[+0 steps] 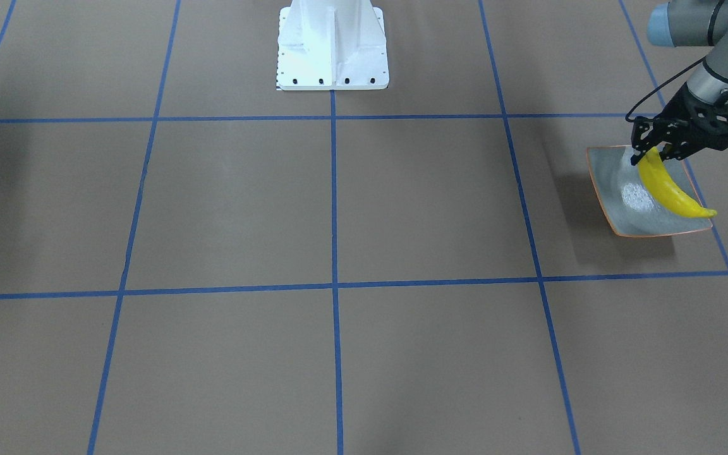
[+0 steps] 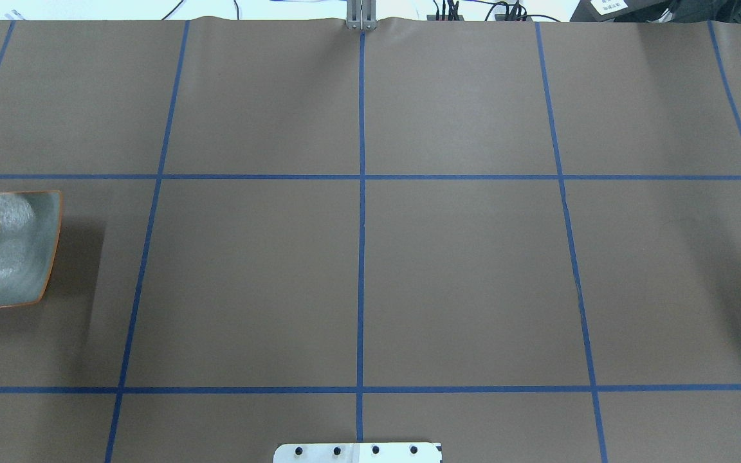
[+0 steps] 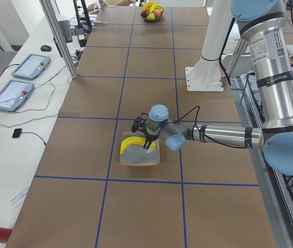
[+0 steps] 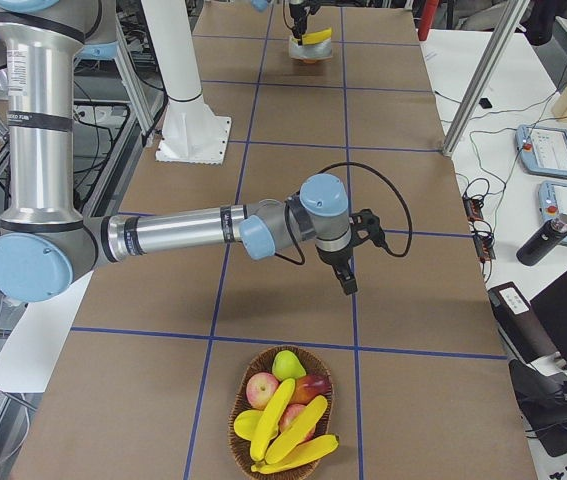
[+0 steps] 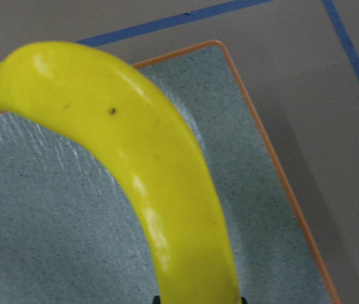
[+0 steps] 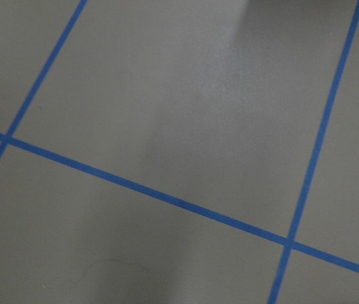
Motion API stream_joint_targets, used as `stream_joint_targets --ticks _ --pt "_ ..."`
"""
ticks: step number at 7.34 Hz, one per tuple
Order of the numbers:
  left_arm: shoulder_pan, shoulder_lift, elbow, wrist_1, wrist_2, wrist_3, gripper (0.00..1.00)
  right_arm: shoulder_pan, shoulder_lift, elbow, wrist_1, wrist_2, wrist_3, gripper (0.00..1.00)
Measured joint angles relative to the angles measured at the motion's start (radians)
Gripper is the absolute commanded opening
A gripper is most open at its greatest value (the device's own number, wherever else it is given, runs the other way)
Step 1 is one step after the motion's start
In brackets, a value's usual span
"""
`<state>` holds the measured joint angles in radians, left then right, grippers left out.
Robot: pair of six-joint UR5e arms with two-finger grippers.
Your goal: Transfer all bananas from basket to plate
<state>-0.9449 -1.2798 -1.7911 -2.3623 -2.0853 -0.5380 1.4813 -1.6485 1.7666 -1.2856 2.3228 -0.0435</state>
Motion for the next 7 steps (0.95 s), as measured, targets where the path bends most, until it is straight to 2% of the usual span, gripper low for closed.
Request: stream_joint_targets --ticks 1,2,4,7 --pt "-0.009 0.002 0.018 -0.004 0.009 0.055 0.74 0.033 -0.024 -0.026 0.0 0.008 -0.081 1.0" --pt "-0.023 0.004 0.026 -0.006 0.014 0.106 1.0 0.061 -0.044 -0.056 0.002 0.01 -0.159 1.0" --pt "-0.085 0.003 0.02 -0.008 -0.003 0.177 1.0 0.113 -0.059 -0.125 0.008 0.009 -0.301 1.0" --pt "-0.249 -0.051 -0.002 0.02 -0.197 0.202 1.0 0.162 -0.065 -0.227 0.012 0.003 -0.585 1.0"
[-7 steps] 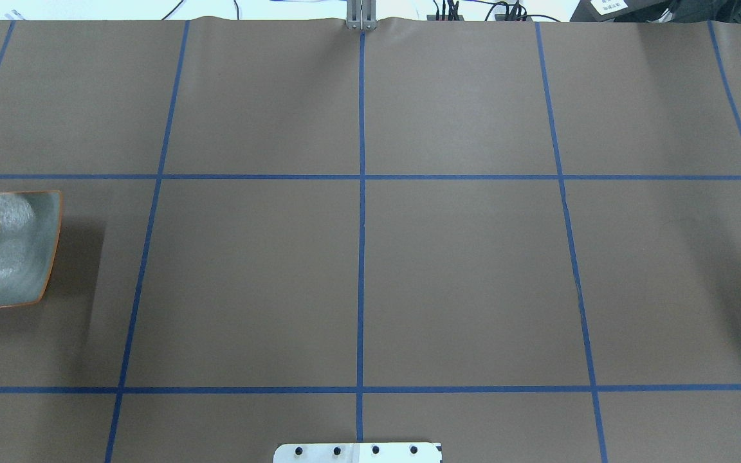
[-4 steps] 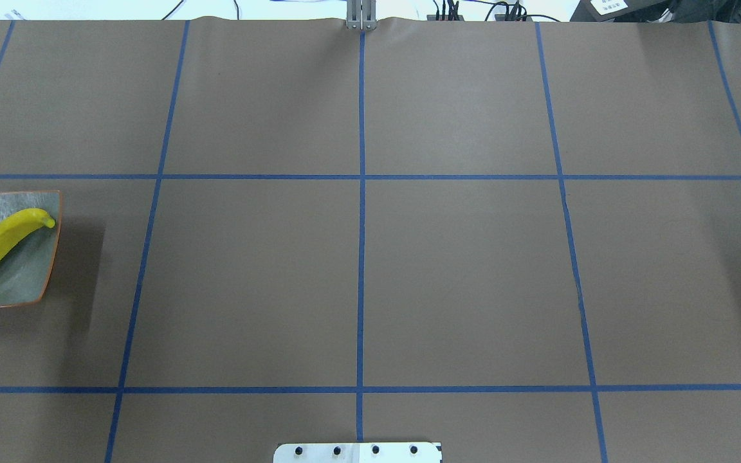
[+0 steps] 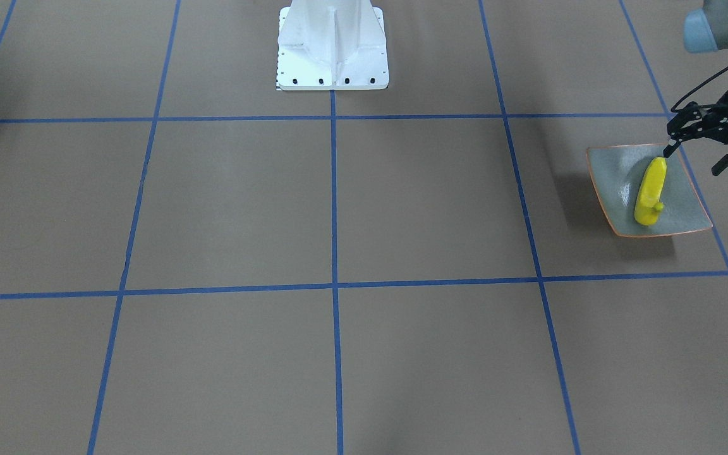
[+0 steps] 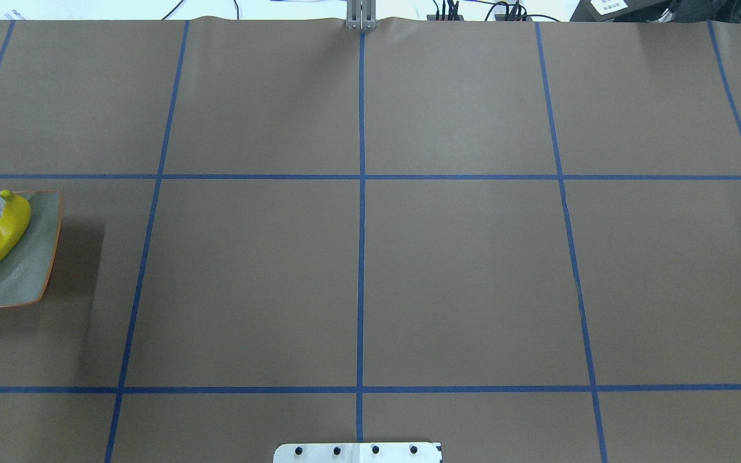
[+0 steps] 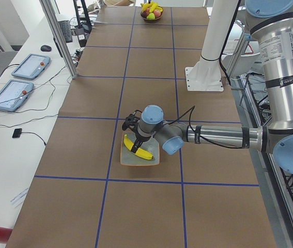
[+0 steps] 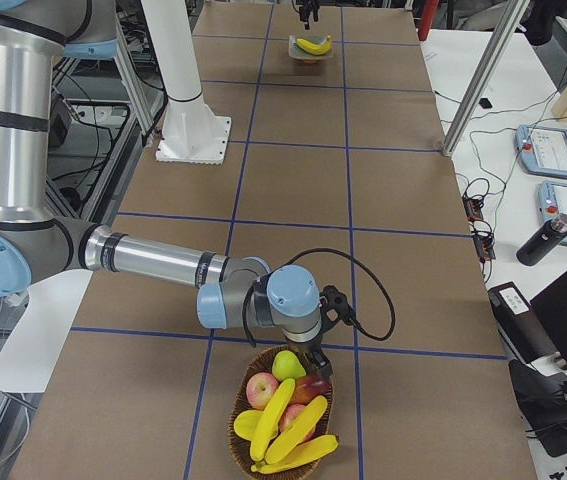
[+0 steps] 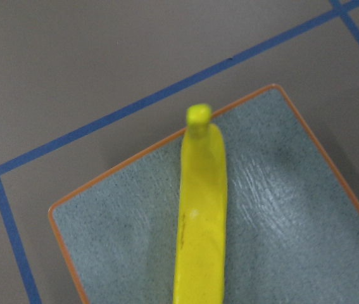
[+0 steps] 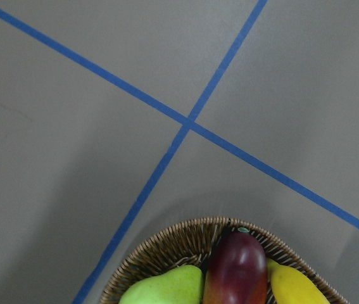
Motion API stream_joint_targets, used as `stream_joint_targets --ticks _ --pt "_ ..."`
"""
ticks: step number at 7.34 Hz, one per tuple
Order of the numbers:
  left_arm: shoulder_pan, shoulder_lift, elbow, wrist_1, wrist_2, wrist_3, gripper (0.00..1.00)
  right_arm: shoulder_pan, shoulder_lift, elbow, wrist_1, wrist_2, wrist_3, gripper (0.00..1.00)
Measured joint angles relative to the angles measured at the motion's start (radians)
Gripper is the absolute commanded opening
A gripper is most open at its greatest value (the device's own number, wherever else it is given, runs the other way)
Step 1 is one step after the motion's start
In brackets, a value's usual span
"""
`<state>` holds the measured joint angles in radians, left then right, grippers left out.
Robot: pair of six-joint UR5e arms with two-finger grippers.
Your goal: Transfer all bananas from basket to plate
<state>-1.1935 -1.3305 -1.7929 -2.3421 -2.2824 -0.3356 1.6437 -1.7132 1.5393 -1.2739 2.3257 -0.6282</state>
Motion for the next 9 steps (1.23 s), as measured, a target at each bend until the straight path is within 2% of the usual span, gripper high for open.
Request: stream_joint_targets --ticks 2,4,5,7,9 --pt "-0.047 -0.016 -0.028 0.012 -0.077 0.0 1.0 0.003 -0.015 -0.034 0.002 -0.003 -0.166 0.99" --pt "-0.054 -0.019 -0.038 0.013 -0.085 0.001 1.0 0.004 -0.026 -0.076 0.017 -0.013 -0.307 0.95" --pt "-0.055 -0.019 -0.04 0.012 -0.084 0.001 1.0 0.003 -0.024 -0.108 0.059 -0.034 -0.339 0.93" --pt "-0.056 -0.019 -0.041 0.009 -0.083 0.001 1.0 -0.003 -0.016 -0.195 0.163 -0.083 -0.353 0.81" --pt "-0.06 -0.018 -0.042 0.007 -0.082 0.001 1.0 -0.007 -0.024 -0.226 0.188 -0.081 -0.346 0.73"
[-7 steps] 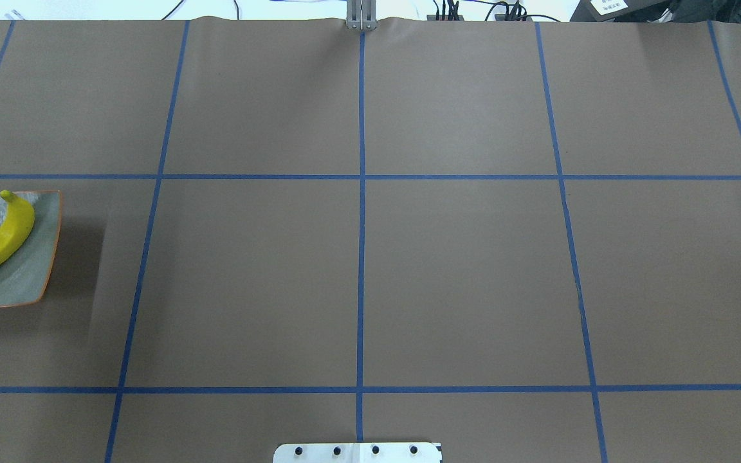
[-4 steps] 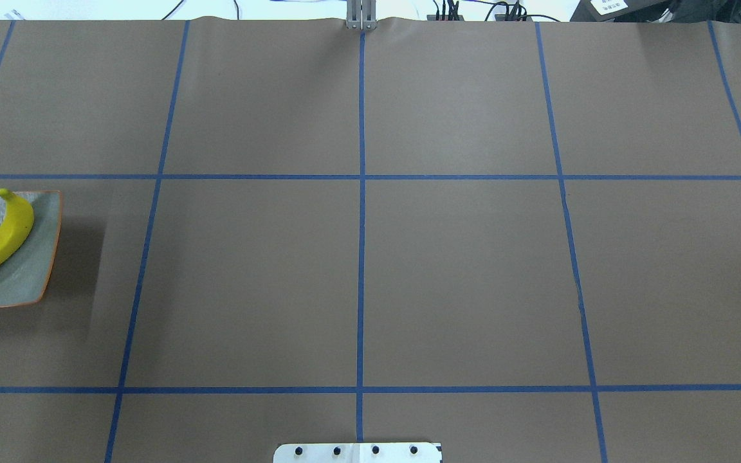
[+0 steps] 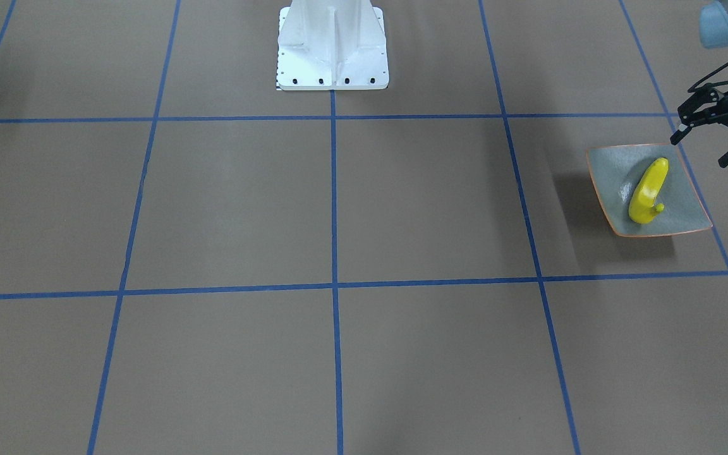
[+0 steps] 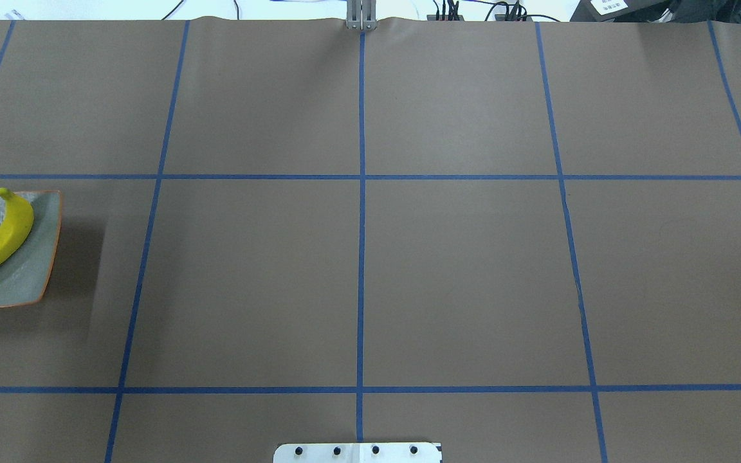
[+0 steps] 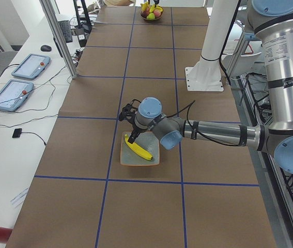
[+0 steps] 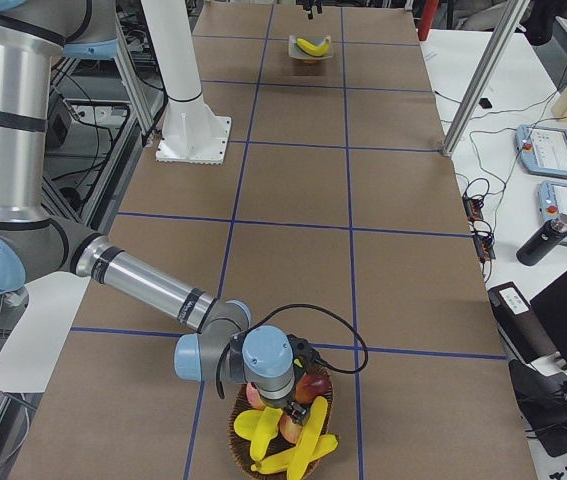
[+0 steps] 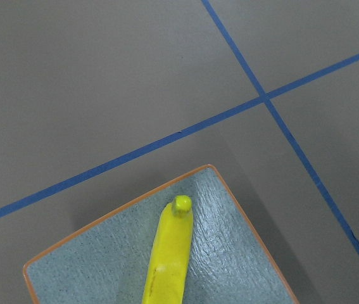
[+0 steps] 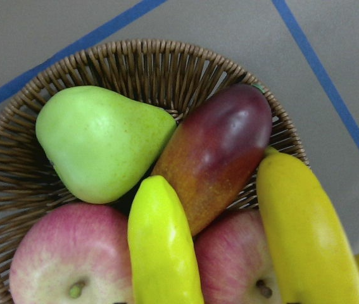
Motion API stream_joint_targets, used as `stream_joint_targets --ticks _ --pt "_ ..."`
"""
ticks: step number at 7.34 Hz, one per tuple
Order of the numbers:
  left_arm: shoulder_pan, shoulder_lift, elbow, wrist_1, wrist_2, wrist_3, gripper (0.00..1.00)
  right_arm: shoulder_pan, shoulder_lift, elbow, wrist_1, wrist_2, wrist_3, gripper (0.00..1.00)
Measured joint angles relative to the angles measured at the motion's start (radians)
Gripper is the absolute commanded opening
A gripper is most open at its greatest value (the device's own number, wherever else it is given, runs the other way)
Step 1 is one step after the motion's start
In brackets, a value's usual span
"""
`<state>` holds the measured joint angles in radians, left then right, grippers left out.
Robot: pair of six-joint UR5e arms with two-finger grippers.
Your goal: Transfer all bananas from basket to plate
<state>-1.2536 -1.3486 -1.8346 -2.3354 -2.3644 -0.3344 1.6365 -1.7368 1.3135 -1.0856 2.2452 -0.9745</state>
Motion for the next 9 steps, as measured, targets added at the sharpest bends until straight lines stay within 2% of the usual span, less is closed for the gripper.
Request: stream_joint_targets --ticks 2,3,4,5,9 --pt "-0.002 0.003 -0.003 -0.002 0.0 0.0 1.0 -0.006 -0.005 -0.007 0.002 0.02 0.003 0.7" --pt "-0.003 0.006 -0.006 -0.002 0.001 0.0 1.0 -0.008 -0.01 -0.01 0.002 0.023 0.002 0.53" --pt "-0.003 0.007 -0.007 -0.002 0.001 0.0 1.0 -0.009 -0.015 -0.012 0.003 0.024 0.002 0.23" --pt "-0.003 0.007 -0.007 -0.002 0.001 0.0 1.0 -0.01 -0.021 -0.012 0.004 0.025 0.002 0.0" --pt "-0.003 0.008 -0.007 -0.002 -0.001 0.0 1.0 -0.01 -0.021 0.013 0.001 0.036 0.004 0.0"
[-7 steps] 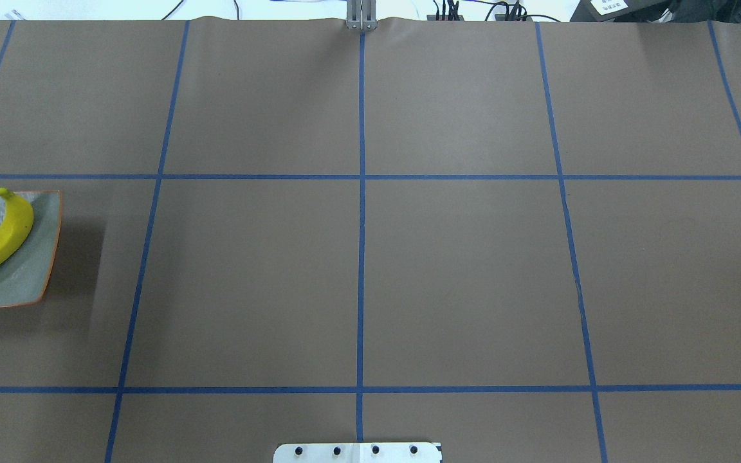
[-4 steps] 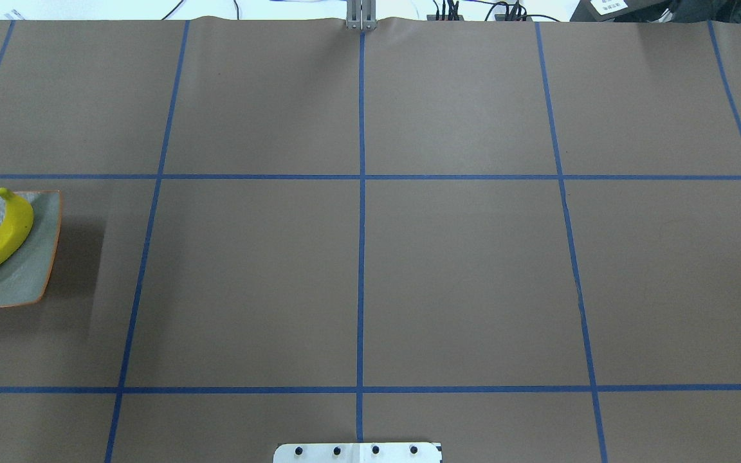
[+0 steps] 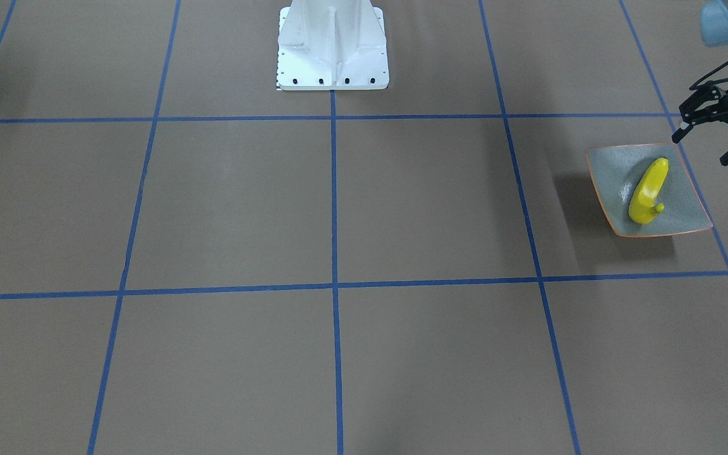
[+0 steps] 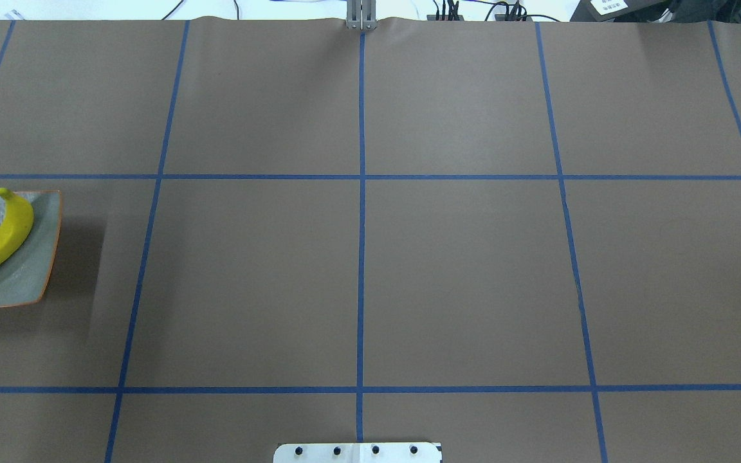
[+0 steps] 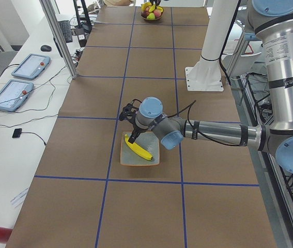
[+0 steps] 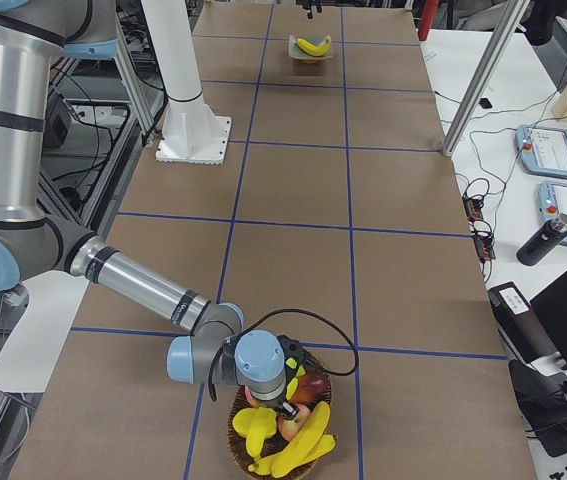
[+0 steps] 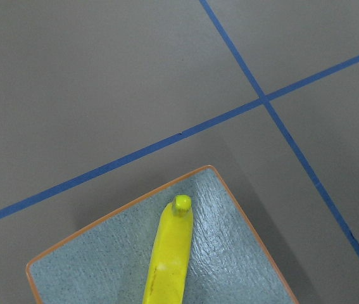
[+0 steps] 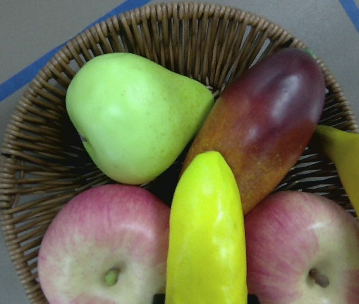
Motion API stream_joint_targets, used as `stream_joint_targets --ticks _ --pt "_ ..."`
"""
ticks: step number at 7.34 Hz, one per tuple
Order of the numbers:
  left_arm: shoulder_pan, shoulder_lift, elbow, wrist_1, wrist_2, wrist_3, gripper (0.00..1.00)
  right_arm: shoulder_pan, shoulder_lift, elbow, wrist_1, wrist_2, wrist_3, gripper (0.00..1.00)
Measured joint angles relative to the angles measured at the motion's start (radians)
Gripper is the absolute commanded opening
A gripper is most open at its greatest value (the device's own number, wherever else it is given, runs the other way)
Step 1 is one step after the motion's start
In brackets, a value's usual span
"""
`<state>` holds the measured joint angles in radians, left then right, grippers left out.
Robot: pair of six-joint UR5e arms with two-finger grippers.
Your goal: Transfer all bananas from basket to plate
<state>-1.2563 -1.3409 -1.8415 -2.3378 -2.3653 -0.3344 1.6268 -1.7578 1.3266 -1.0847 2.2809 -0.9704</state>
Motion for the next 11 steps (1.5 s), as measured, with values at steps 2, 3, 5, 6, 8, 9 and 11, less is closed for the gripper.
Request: stream_joint_targets --ticks 2,3,5,6,8,9,11 --pt "0.001 0.004 0.001 0.0 0.0 0.0 1.0 0.002 0.012 0.067 -0.083 0.018 0.012 0.0" --pt "0.001 0.006 0.001 0.0 0.001 0.0 1.0 0.005 0.015 0.119 -0.165 0.021 0.015 0.0" --pt "0.001 0.007 0.001 0.0 0.0 0.0 1.0 0.02 0.02 0.244 -0.346 0.022 0.018 0.0" --pt "0.002 0.006 0.001 0.0 0.0 0.0 1.0 0.025 0.029 0.321 -0.451 0.022 0.035 0.0" --pt "0.003 -0.002 0.001 -0.001 -0.002 -0.01 1.0 0.027 0.081 0.44 -0.605 0.048 0.191 0.0" --pt "0.004 -0.013 0.0 -0.003 -0.005 -0.026 1.0 0.026 0.117 0.463 -0.627 0.08 0.325 0.0" --pt "0.008 -0.072 -0.003 -0.007 -0.009 -0.121 1.0 0.007 0.199 0.475 -0.633 0.118 0.572 0.0"
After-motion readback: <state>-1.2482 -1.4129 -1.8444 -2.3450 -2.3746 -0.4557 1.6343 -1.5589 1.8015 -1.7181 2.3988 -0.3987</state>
